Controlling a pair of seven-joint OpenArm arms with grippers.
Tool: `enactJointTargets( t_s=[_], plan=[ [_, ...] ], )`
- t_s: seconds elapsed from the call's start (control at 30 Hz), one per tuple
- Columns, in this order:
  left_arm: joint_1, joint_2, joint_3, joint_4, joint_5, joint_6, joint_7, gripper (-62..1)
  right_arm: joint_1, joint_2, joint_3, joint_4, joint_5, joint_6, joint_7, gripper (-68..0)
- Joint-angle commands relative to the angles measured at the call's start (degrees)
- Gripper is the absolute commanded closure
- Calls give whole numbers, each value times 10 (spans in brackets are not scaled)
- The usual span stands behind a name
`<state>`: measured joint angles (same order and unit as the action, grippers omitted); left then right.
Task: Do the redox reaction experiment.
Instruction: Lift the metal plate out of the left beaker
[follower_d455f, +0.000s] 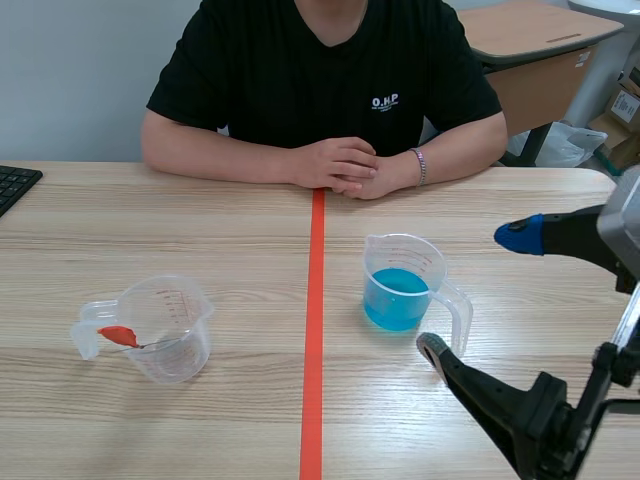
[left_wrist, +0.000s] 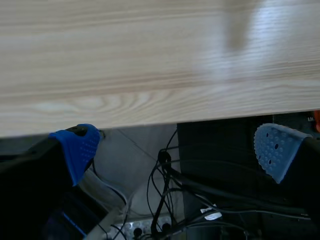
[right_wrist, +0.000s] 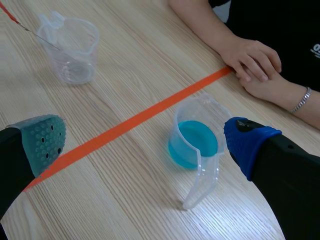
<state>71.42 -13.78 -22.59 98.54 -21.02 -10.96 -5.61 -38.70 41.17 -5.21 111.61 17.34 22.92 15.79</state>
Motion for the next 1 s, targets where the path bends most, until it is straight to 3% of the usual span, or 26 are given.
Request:
enactJointTargets(
  t_s=[0.0,0.3,0.63,0.97],
  plan=[
    [-2,5,10,1,-4,-1,-10,-623,19,7,-15,12,6,-2,7,-679],
    [-2,11,73,-48,-8,-1,-25,-623,117,12,-144,12,-23,-2,4,-679],
    [-30,25,88,-99,-8,2,-38,-623,250,7,-300,10,-57,-7,-15,-679],
    [-40,25,88,-109,-7,3,-36,-623,355,-79,-412,-64,-134,-6,-41,-679]
  ],
)
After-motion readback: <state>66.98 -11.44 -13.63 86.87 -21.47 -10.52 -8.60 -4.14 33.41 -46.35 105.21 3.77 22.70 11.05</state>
